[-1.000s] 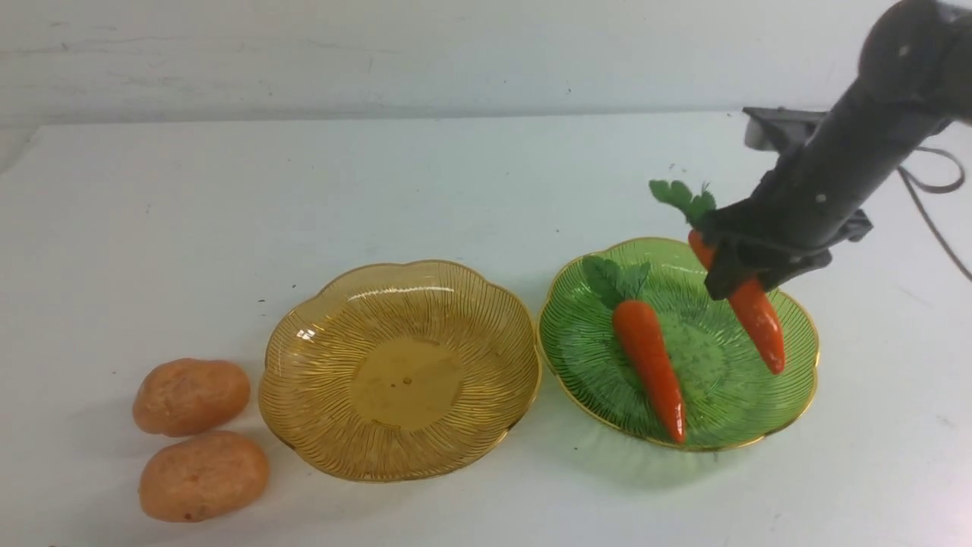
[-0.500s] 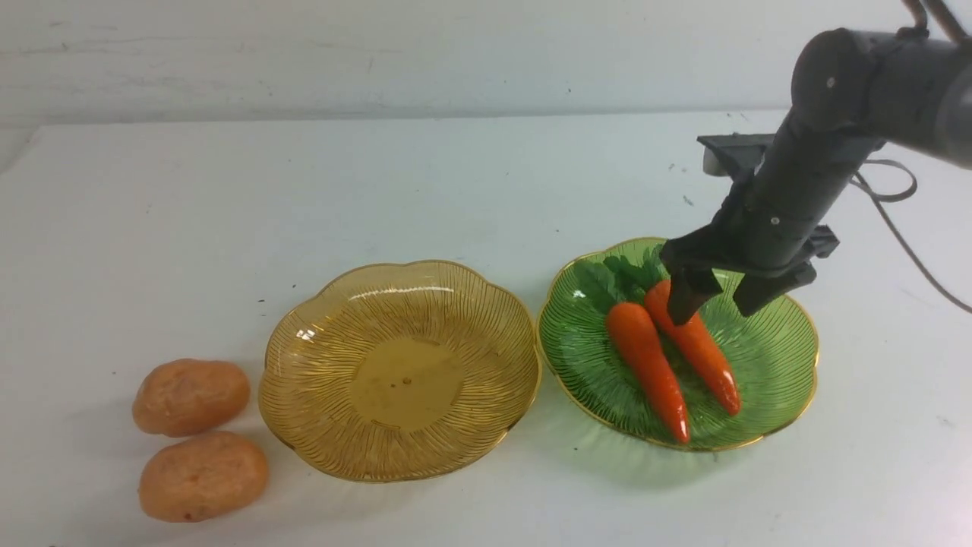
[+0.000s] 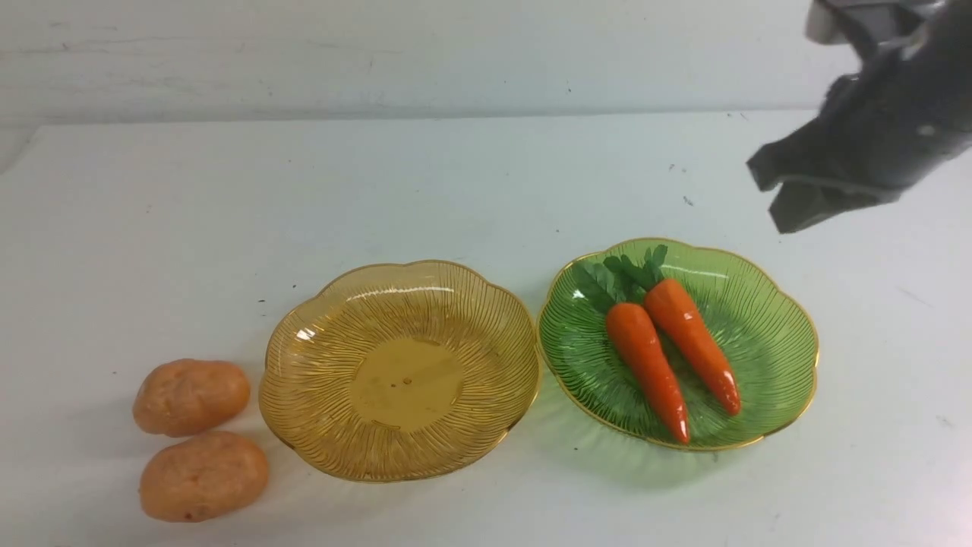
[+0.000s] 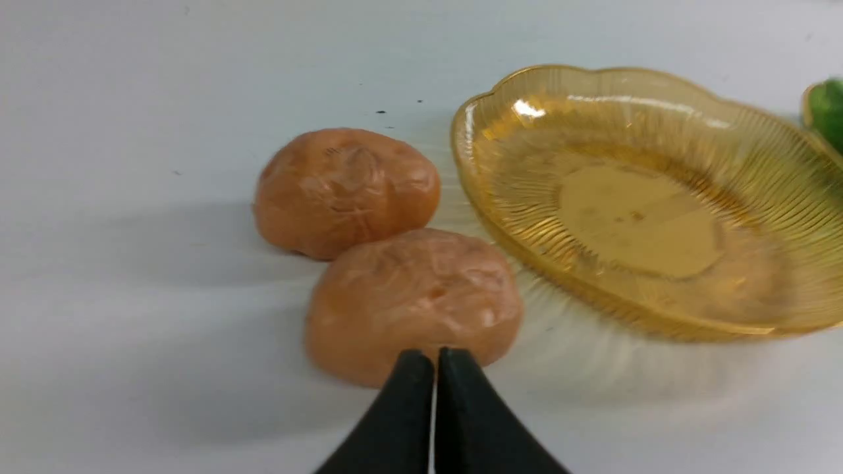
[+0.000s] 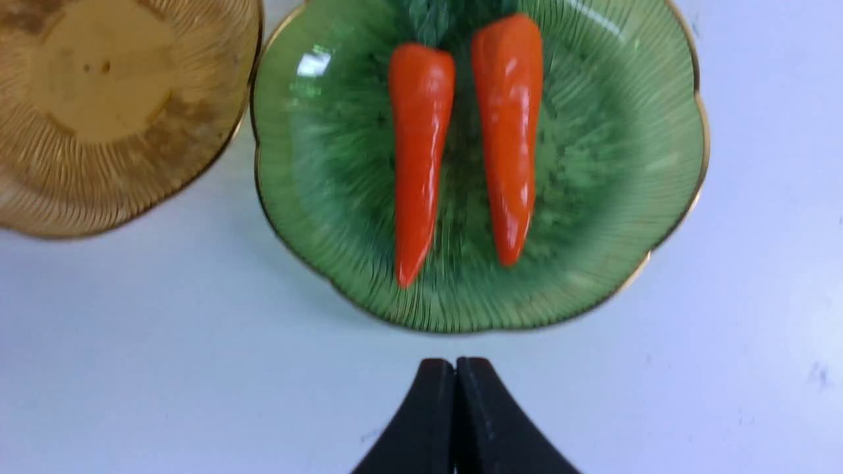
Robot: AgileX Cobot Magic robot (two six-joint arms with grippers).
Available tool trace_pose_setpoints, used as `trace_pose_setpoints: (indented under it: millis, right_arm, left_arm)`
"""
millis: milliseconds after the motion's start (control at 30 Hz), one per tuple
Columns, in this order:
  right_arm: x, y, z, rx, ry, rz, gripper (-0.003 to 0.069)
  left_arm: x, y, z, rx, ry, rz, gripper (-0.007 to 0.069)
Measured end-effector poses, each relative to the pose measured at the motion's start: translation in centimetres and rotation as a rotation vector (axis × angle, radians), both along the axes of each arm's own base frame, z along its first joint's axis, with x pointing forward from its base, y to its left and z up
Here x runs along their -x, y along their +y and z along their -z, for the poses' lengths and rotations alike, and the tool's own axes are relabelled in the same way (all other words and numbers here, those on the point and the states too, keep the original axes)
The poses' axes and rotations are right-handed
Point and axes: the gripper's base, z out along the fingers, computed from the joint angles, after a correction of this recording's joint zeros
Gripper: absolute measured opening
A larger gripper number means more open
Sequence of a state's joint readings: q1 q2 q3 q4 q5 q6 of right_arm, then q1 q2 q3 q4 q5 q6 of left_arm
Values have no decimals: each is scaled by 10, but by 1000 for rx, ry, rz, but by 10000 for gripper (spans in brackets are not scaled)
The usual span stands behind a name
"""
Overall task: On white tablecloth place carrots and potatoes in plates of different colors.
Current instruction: 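Put the potatoes from the left side into the left plate with the left gripper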
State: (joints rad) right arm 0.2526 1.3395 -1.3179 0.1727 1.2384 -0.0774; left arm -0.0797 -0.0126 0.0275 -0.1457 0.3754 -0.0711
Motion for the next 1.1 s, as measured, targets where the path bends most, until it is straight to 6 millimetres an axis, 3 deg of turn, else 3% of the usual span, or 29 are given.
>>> trace_pose_setpoints:
  millis: [133,367,567,700,833,900,967,1067,1100]
  right_arm:
    - [50,-11,6,-41,-50,4,-15]
    - [112,-25,23,-168,-284,43,-15]
    - [159,-40,35,-254,-580,83,-15]
    - [177,-46,31,-287,-690,88,-15]
    - [182,-47,28,-299,-729,90,-15]
    - [180,-47,29,-295,-716,90,-15]
    - [176,-46,31,-287,-690,89,-15]
    - [170,-43,38,-268,-626,85,-15]
    - [167,-43,40,-261,-603,84,-15]
  left_arm:
    - [0,-5,-3,204,-3,-7,-3]
    - [-1,-11,-11,618,-2,-27,-3]
    - [-2,-9,-19,727,-70,-52,-3]
    - [-1,-8,-31,733,-110,-39,-3]
    - [3,-9,-81,674,-208,12,-3]
    - [0,-14,-111,572,-166,64,-3]
    - [-16,-22,-138,406,16,134,-3]
    - [-49,-27,-141,144,459,196,-3]
    - [-54,-26,-142,101,530,206,-3]
